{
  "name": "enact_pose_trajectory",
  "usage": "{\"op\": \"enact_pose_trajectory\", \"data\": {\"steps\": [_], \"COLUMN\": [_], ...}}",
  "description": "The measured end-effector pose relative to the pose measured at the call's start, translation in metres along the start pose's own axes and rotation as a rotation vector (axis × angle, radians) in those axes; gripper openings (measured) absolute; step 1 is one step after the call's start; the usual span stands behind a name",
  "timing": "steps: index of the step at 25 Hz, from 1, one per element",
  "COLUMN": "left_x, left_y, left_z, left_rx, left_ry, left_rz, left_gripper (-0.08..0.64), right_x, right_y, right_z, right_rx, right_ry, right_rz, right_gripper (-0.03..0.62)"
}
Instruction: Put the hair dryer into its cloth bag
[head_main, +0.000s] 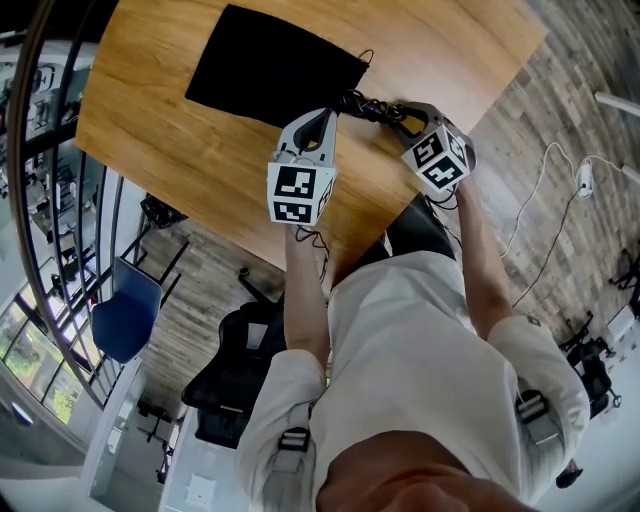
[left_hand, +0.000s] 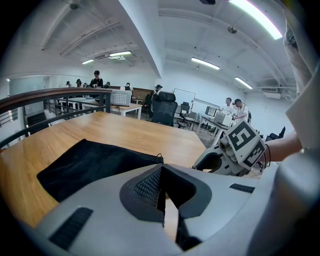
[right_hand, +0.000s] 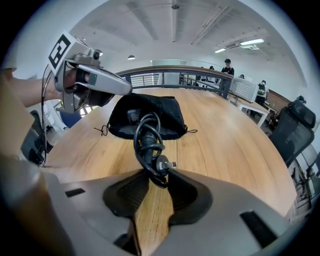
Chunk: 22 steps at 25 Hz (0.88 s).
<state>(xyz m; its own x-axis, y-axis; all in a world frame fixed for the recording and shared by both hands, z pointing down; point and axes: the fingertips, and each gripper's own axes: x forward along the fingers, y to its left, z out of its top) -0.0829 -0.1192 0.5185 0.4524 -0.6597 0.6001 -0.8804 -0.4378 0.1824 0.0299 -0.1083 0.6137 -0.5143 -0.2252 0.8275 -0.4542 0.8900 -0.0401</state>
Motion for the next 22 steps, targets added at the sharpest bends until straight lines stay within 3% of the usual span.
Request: {"op": "enact_pose_trajectory", "data": {"steps": [22], "left_x": [-0.002], "left_y": [-0.001], "left_z": [-0.002], "left_rx": [-0.012], "left_ry": [-0.003], "left_rz": [-0.01], "left_gripper": [0.017], "right_x": [0.016], "right_y": [0.011], "right_z": [0.049], "right_rx": [-0.031], "right_ry": [-0.081], "right_rz": [0.025], "right_gripper": [0.123]}}
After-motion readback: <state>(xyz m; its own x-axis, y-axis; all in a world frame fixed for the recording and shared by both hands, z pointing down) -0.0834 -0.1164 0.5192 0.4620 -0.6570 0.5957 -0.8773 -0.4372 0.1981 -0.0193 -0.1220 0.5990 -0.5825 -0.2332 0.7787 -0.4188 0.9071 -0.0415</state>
